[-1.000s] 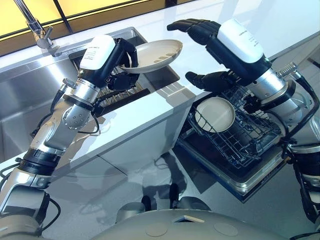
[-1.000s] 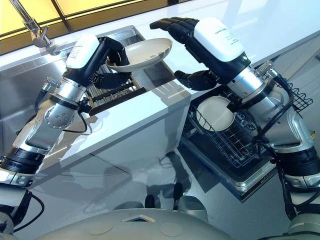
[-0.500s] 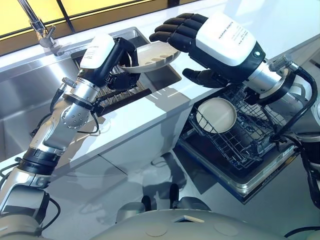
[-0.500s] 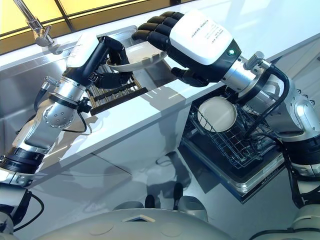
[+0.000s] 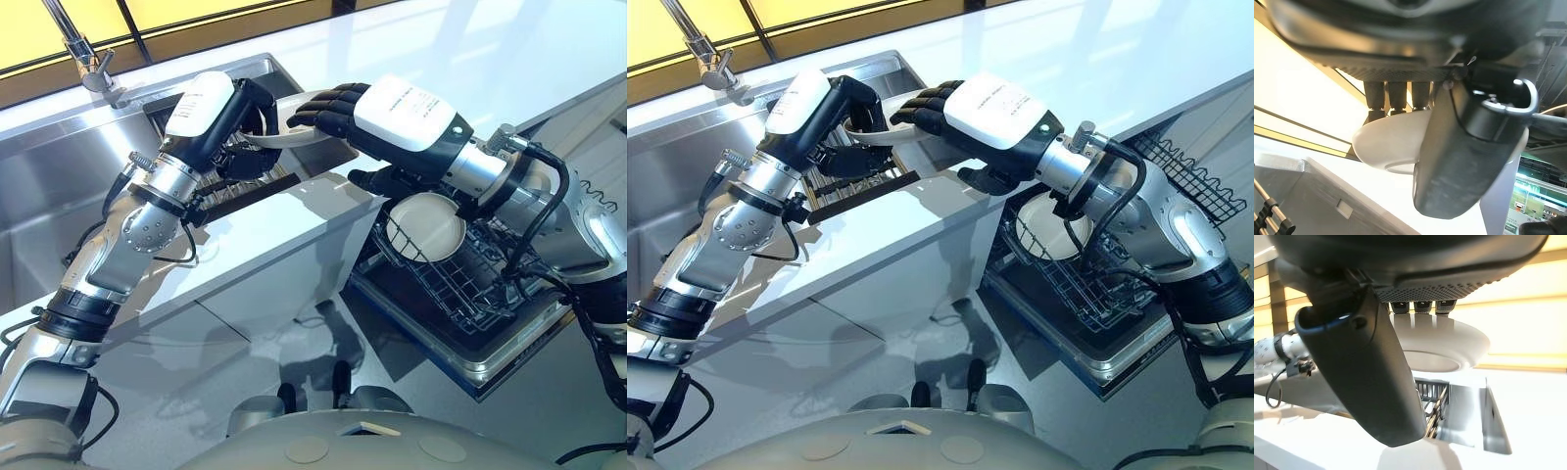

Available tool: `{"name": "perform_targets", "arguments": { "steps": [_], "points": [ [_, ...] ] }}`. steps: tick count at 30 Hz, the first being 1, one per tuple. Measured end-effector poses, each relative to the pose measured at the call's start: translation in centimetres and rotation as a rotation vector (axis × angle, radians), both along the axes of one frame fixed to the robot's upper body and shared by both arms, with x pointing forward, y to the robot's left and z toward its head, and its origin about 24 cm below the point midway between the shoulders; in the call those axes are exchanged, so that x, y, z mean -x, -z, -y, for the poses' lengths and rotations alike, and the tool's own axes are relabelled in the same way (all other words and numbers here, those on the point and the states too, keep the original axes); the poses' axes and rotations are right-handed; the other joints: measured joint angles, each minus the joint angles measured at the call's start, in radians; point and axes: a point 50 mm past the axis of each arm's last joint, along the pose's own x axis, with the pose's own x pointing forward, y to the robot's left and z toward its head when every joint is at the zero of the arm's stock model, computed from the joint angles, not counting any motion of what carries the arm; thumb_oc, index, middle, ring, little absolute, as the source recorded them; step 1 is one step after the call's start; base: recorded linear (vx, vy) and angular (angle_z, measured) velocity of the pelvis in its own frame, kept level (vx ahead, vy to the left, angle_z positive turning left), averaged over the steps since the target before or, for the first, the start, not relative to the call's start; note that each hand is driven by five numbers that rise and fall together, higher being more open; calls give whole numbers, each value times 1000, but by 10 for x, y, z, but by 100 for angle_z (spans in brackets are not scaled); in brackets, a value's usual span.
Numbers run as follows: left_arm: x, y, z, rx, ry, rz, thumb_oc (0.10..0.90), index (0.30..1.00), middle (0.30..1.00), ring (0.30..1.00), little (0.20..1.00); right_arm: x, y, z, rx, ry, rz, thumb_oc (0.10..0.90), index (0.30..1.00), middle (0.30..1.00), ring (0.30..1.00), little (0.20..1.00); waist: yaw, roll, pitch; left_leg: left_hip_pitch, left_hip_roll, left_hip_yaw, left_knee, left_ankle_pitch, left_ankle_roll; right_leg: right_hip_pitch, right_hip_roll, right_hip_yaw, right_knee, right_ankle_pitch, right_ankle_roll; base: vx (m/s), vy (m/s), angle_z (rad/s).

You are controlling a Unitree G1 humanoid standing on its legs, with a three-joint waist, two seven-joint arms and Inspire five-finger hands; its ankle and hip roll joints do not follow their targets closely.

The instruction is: Pick up plates and place into dishwasher.

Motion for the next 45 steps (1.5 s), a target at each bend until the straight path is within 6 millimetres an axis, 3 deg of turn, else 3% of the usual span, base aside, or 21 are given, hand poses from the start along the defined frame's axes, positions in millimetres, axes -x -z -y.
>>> {"name": "perform_targets", "arguments": {
  "steps": [2, 3, 4, 5, 13, 26, 27, 28, 29, 40, 42, 45],
  "points": [
    [0, 0, 1, 0, 4, -1, 100, 300, 300, 300, 200, -6, 3, 1, -28, 24, -31, 800, 900, 900, 900, 900, 6, 0, 0, 0, 0, -1, 0, 0, 0, 0, 0, -1, 0, 0, 0, 0, 0, 0],
    [1, 1, 2, 0, 17, 3, 100, 300, 300, 300, 200, -8, 5, 1, -34, 41, -46, 396, 554, 554, 554, 496, 11, 0, 0, 0, 0, -2, 0, 0, 0, 1, 0, -2, 0, 0, 0, 21, -2, 4],
    [1, 2, 3, -2, 25, 1, 100, 300, 300, 300, 200, -11, 7, 2, -37, 59, -61, 147, 340, 340, 340, 247, 13, 0, 0, 0, 0, -5, 0, 0, 0, 2, 0, -4, 0, 0, 0, 25, -2, 10],
    [2, 4, 5, -6, 34, -8, 100, 300, 300, 300, 200, -13, 10, 3, -42, 75, -75, 100, 300, 300, 300, 200, 14, 0, 0, 1, 0, -10, 0, 1, 1, 4, -1, -5, 0, -1, 1, 28, -1, 10],
    [1, 12, 18, 82, 113, -112, 100, 300, 300, 300, 200, -24, 17, 7, -157, 145, -59, 100, 300, 300, 300, 200, 37, 0, 0, 1, -1, -16, 0, 1, 2, 6, -2, -7, 0, -1, 1, 6, 0, 2],
    [1, 24, 14, 181, 147, -279, 100, 300, 300, 300, 200, -21, 36, 10, -209, 150, -81, 100, 300, 300, 300, 200, 37, 0, 0, -1, -1, -34, 0, 6, 1, 12, -6, -25, 0, -2, 3, 15, -3, 4],
    [1, 25, 14, 194, 150, -297, 224, 406, 406, 406, 324, -21, 38, 10, -214, 150, -88, 100, 300, 300, 300, 200, 37, 0, 0, -1, -2, -34, 0, 6, 2, 12, -6, -25, 0, -2, 3, 0, 0, 0],
    [1, 26, 13, 201, 149, -306, 298, 469, 469, 469, 398, -21, 39, 10, -217, 151, -91, 100, 300, 300, 300, 200, 36, 0, 0, 0, -2, -34, 0, 7, 2, 12, -6, -25, 0, -2, 3, 0, 0, 0],
    [1, 27, 13, 212, 148, -320, 800, 900, 900, 900, 900, -22, 40, 9, -222, 152, -97, 100, 300, 300, 300, 200, 36, 0, 0, 0, -2, -34, 0, 7, 2, 12, -7, -25, 0, -2, 3, 0, 0, 0],
    [-1, 29, 15, 594, 163, -329, 800, 900, 900, 900, 900, -25, 43, 14, -323, 168, -139, 100, 300, 300, 300, 200, 35, 0, 0, -1, -2, -34, 0, 8, 2, 12, -7, -24, 0, -3, 3, -5, -10, 0],
    [-1, 27, 11, 628, 141, -306, 800, 900, 900, 900, 900, -26, 39, 18, -358, 176, -130, 100, 300, 300, 300, 200, 34, 0, 0, -1, -2, -34, 0, 8, 2, 12, -6, -23, 0, -3, 3, -13, -41, -1],
    [-2, 18, -10, 757, 65, -231, 800, 900, 900, 900, 900, -29, 28, 34, -482, 233, -63, 100, 300, 300, 300, 200, 34, 0, 0, -1, -1, -34, 0, 9, 2, 12, -5, -23, 0, -3, 3, -28, -40, 0]
  ]
}}
